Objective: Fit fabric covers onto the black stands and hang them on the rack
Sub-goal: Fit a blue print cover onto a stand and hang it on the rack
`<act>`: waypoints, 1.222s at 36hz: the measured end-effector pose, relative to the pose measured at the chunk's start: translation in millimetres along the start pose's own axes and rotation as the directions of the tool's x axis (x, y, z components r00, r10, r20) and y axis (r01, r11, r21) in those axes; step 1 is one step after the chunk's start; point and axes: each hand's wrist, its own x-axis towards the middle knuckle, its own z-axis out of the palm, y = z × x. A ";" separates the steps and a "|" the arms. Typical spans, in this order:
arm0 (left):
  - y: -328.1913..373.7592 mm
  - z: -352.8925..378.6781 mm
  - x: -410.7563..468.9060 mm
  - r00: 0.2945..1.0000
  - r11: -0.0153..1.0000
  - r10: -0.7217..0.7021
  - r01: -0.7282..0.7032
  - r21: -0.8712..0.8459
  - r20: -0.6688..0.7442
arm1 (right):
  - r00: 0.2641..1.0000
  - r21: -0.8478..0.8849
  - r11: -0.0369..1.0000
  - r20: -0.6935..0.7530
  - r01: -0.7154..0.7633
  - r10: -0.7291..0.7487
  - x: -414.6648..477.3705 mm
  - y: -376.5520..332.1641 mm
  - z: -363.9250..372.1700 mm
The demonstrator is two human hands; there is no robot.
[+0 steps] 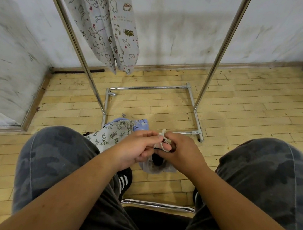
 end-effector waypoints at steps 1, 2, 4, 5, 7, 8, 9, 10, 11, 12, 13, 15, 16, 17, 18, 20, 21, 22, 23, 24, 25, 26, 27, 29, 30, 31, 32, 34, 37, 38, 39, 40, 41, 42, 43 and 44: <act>0.4 0.0 0.0 1.000 1.000 -0.006 0.006 -0.008 -0.008 | 1.000 -0.002 1.000 0.006 -0.001 0.001 0.6 0.7 1.1; 1.0 0.3 -0.2 1.000 1.000 -0.011 0.011 -0.013 -0.015 | 1.000 -0.003 1.000 0.012 -0.002 0.002 1.3 2.2 2.3; 3.4 1.6 -1.4 0.999 1.000 -0.024 0.024 -0.017 -0.039 | 0.999 -0.008 1.000 0.034 -0.009 0.010 2.2 4.8 4.2; 3.7 1.8 -1.3 0.999 0.999 -0.030 0.030 -0.017 -0.045 | 0.999 -0.014 1.000 0.050 -0.017 0.018 2.5 6.7 5.2; 7.0 4.9 -2.9 0.998 0.999 -0.043 0.043 -0.021 -0.044 | 0.996 -0.011 0.999 0.082 -0.036 0.037 2.7 9.8 6.8; 8.5 5.9 -3.6 0.998 0.998 -0.053 0.052 -0.025 -0.044 | 0.994 0.003 0.999 0.098 -0.042 0.041 2.9 10.3 7.0; 9.2 6.7 -3.8 0.997 0.998 -0.062 0.061 -0.023 -0.046 | 0.992 0.029 0.998 0.118 -0.052 0.048 3.1 10.7 7.1; 10.2 7.4 -4.4 0.996 0.997 -0.073 0.072 -0.020 -0.050 | 0.988 0.067 0.995 0.143 -0.067 0.056 3.0 9.6 6.4; 10.2 7.3 -4.0 0.995 0.996 -0.081 0.080 -0.030 -0.055 | 0.983 0.112 0.989 0.166 -0.094 0.074 3.2 8.7 5.8; 10.6 7.2 -3.9 0.994 0.995 -0.088 0.085 -0.053 -0.063 | 0.977 0.164 0.978 0.187 -0.130 0.099 2.9 6.1 4.0; 10.2 6.7 -2.7 0.993 0.993 -0.092 0.086 -0.080 -0.071 | 0.970 0.218 0.961 0.206 -0.171 0.126 2.5 3.4 1.9; 8.5 5.2 -0.3 0.991 0.989 -0.096 0.084 -0.123 -0.094 | 0.956 0.314 0.920 0.244 -0.235 0.161 2.0 -4.0 -3.3; 8.9 5.0 -0.3 0.989 0.987 -0.100 0.085 -0.137 -0.107 | 0.953 0.361 0.898 0.254 -0.251 0.164 2.3 -5.6 -5.5; 9.4 5.3 -0.6 0.989 0.986 -0.099 0.082 -0.146 -0.113 | 0.950 0.405 0.874 0.264 -0.268 0.169 2.8 -5.0 -6.7; 10.0 5.7 -0.8 0.989 0.985 -0.094 0.077 -0.152 -0.112 | 0.945 0.445 0.848 0.275 -0.288 0.176 3.7 -6.1 -8.3; 10.9 6.6 -2.1 0.990 0.984 -0.092 0.074 -0.160 -0.108 | 0.940 0.468 0.830 0.287 -0.304 0.183 4.0 -3.4 -9.2; 10.9 6.6 -2.5 0.990 0.985 -0.092 0.075 -0.157 -0.103 | 0.944 0.454 0.843 0.280 -0.289 0.172 3.7 -2.7 -8.4; 11.2 6.9 -3.1 0.992 0.987 -0.087 0.073 -0.146 -0.091 | 0.952 0.438 0.860 0.265 -0.261 0.154 3.7 -4.5 -7.3; 10.8 6.9 -3.2 0.994 0.989 -0.078 0.068 -0.128 -0.075 | 0.957 0.419 0.875 0.249 -0.243 0.147 3.3 -3.6 -5.2; 11.4 7.4 -4.2 0.996 0.992 -0.069 0.062 -0.108 -0.058 | 0.961 0.401 0.885 0.234 -0.236 0.150 2.7 -3.4 -3.7; 11.4 7.7 -4.9 0.997 0.995 -0.056 0.052 -0.082 -0.045 | 0.966 0.385 0.896 0.210 -0.223 0.151 3.0 -1.4 -1.7; 11.0 7.6 -5.3 0.998 0.998 -0.043 0.041 -0.051 -0.039 | 0.972 0.376 0.903 0.183 -0.210 0.149 3.4 0.6 -0.3; 10.8 7.6 -5.8 0.999 0.999 -0.029 0.028 -0.020 -0.037 | 0.975 0.373 0.906 0.165 -0.199 0.146 3.7 2.0 0.2; 11.4 7.6 -7.6 0.999 1.000 -0.007 0.007 0.018 -0.032 | 0.978 0.347 0.917 0.144 -0.194 0.152 4.6 3.8 1.3; 11.7 7.6 -8.0 1.000 1.000 0.000 0.001 0.030 -0.029 | 0.977 0.327 0.924 0.141 -0.200 0.162 5.1 5.5 2.3; 11.9 7.8 -8.8 1.000 0.999 0.004 -0.003 0.040 -0.029 | 0.974 0.311 0.927 0.146 -0.210 0.172 5.6 7.5 3.2; 12.7 8.6 -9.7 1.000 0.999 0.005 -0.004 0.050 -0.029 | 0.971 0.302 0.927 0.158 -0.222 0.181 5.3 8.3 3.5; 13.2 10.2 -10.8 1.000 0.997 0.005 -0.003 0.079 -0.025 | 0.968 0.302 0.927 0.182 -0.221 0.172 4.0 7.5 3.0; 12.4 12.0 -11.4 1.000 0.996 0.007 -0.006 0.087 -0.011 | 0.968 0.320 0.927 0.214 -0.196 0.131 1.8 1.2 0.1; 11.6 12.0 -11.2 1.000 0.996 0.009 -0.008 0.086 -0.005 | 0.966 0.323 0.926 0.225 -0.198 0.128 1.6 0.3 0.1; 10.8 11.9 -11.4 1.000 0.996 0.009 -0.009 0.091 0.003 | 0.962 0.316 0.925 0.238 -0.210 0.137 1.3 -0.4 0.1; 10.2 12.0 -11.6 1.000 0.995 0.007 -0.009 0.101 0.015 | 0.957 0.298 0.929 0.249 -0.220 0.146 0.5 -0.9 0.3; 9.7 12.1 -12.6 1.000 0.993 0.004 -0.007 0.117 0.027 | 0.955 0.273 0.936 0.255 -0.223 0.153 -0.2 -0.7 0.5; 9.6 12.3 -13.0 0.999 0.991 0.001 -0.007 0.135 0.038 | 0.953 0.259 0.939 0.258 -0.225 0.158 -0.9 -0.4 0.1; 9.5 12.3 -14.0 0.999 0.989 0.000 -0.008 0.149 0.049 | 0.953 0.252 0.942 0.258 -0.222 0.156 -1.4 -0.3 -0.5; 9.9 12.5 -14.9 0.998 0.988 0.001 -0.010 0.155 0.060 | 0.955 0.248 0.944 0.256 -0.218 0.153 -1.5 -0.2 -0.9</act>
